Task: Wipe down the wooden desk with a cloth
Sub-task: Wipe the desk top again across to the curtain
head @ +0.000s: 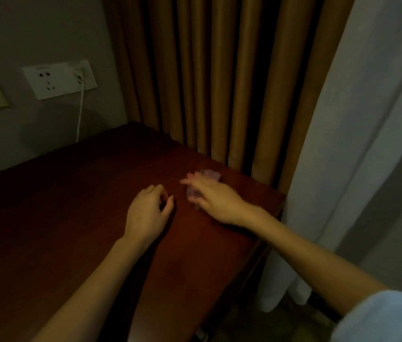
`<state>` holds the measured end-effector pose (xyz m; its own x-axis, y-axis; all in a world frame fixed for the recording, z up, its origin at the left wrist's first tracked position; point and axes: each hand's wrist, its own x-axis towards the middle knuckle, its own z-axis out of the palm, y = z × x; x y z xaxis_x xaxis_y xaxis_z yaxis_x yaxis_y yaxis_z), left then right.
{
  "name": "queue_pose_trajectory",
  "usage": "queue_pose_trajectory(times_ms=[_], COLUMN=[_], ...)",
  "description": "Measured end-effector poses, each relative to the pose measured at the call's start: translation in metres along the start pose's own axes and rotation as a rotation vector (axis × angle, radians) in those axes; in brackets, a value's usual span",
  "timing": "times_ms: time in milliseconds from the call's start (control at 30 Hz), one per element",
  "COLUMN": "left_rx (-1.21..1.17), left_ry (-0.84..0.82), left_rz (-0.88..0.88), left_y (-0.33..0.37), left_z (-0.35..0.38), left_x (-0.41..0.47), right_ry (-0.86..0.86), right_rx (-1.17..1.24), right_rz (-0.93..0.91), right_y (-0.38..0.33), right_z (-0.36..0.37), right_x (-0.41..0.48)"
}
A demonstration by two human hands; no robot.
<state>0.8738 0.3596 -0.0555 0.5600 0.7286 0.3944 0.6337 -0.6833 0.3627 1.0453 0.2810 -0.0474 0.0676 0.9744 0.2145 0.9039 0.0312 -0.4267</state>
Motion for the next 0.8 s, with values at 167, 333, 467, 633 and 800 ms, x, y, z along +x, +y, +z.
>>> queue_pose_trajectory(times_ms=[167, 333, 467, 633, 800], left_rx=[0.033, 0.077, 0.035, 0.038, 0.064], left_ry=[0.013, 0.004, 0.004, 0.016, 0.034], left_rz=[0.004, 0.007, 0.011, 0.024, 0.028], left_y=[0.002, 0.004, 0.002, 0.0, 0.004], left_z=[0.003, 0.004, 0.001, 0.001, 0.0], left_x=[0.003, 0.005, 0.003, 0.0, -0.001], right_ry=[0.04, 0.102, 0.083, 0.033, 0.208], right_rx=[0.091, -0.018, -0.008, 0.09, 0.24], right_rz=[-0.03, 0.218, 0.092, -0.144, 0.172], right_y=[0.038, 0.081, 0.024, 0.001, 0.088], right_z=[-0.03, -0.054, -0.022, -0.014, -0.06], right_x=[-0.091, -0.044, -0.031, -0.114, -0.108])
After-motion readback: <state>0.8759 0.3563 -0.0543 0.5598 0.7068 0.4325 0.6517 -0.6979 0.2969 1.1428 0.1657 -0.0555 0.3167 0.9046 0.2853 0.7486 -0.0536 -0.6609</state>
